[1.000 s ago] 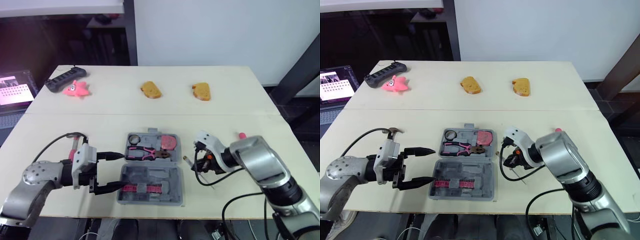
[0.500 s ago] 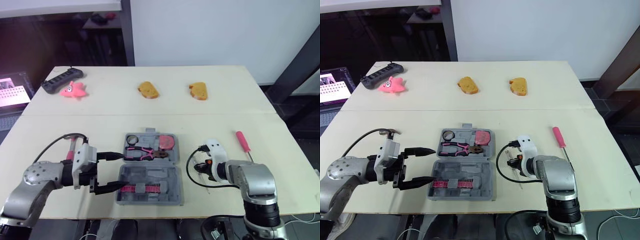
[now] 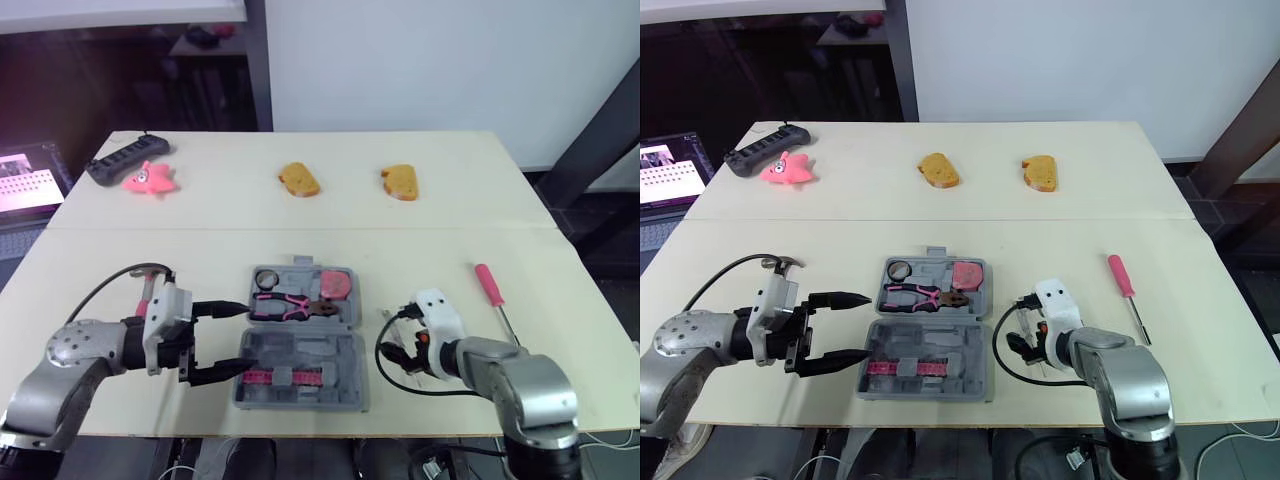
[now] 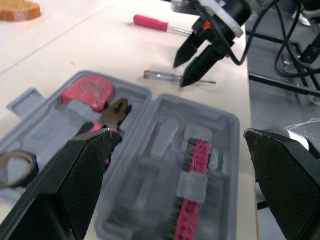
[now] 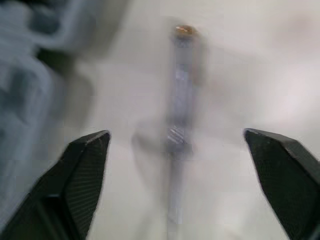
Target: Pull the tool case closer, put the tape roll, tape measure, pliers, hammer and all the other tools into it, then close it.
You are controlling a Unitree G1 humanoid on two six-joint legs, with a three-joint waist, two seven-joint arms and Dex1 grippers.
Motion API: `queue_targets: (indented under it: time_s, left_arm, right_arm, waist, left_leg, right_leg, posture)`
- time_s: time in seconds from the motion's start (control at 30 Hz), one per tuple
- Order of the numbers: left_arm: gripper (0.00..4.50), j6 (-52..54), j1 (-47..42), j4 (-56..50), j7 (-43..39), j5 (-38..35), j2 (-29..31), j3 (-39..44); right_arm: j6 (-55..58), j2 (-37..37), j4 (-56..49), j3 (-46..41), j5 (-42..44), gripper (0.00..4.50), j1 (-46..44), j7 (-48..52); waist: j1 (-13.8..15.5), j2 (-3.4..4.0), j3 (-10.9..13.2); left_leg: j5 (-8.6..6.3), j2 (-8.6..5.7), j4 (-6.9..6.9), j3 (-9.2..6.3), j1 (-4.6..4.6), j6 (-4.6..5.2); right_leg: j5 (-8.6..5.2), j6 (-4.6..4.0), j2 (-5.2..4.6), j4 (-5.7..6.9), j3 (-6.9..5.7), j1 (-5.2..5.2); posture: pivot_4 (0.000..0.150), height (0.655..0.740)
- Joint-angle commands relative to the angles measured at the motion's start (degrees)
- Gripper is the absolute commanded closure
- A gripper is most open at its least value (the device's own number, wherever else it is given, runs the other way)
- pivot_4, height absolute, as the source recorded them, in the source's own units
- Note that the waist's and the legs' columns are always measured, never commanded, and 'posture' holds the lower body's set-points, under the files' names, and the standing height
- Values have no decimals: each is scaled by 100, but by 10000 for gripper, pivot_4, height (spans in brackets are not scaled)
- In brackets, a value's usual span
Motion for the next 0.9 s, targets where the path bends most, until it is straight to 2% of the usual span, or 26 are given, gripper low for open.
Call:
queue_targets:
  time_s: [0.03,0.13,0.3,0.47,0.67,0.9]
  left_arm:
    - [0,-32,-50,11,-73,-75,95,166]
    - [0,-28,-93,65,-104,-76,122,171]
    - [0,-18,-168,131,-134,-64,135,160]
    - [0,-2,-267,194,-171,-49,130,136]
    - [0,4,-306,200,-187,-37,136,135]
    - [0,11,-273,163,-175,-34,163,179]
  right_arm:
    - [-768,-3,-687,7,103,812,659,-147]
    - [-1606,561,-718,-21,237,812,1148,-301]
    - [-2812,580,-333,329,13,812,1752,-700]
    - [-3893,799,566,247,-87,812,1911,-1059]
    - [-4516,793,1331,203,-54,812,1862,-1076]
    - [-4529,740,1465,316,17,812,2122,-1025]
  waist:
    - [13,-2,-2]
    - [9,-1,-1]
    - [8,-2,-1]
    - [16,-3,-1]
    - [10,-1,-1]
    - [15,-3,-1]
  left_leg:
    - [0,3,-6,-2,5,1]
    - [-1,3,-15,-4,4,1]
    - [0,-1,4,5,-4,-1]
    - [0,0,1,5,-3,-1]
    - [0,0,-4,5,-1,-1]
    - [0,0,-3,5,-1,-1]
  right_leg:
    - [0,1,5,1,0,1]
    - [-7,3,5,1,-1,-1]
    - [-8,-2,-4,-5,5,2]
    - [-9,-3,-3,-3,4,1]
    - [-9,-3,-2,-3,5,0]
    - [-9,-3,-2,-3,5,1]
  posture:
    - [1500,7400]
    - [1500,7400]
    - [1500,7400]
    - [1500,7400]
    - [1500,7400]
    - [1500,7400]
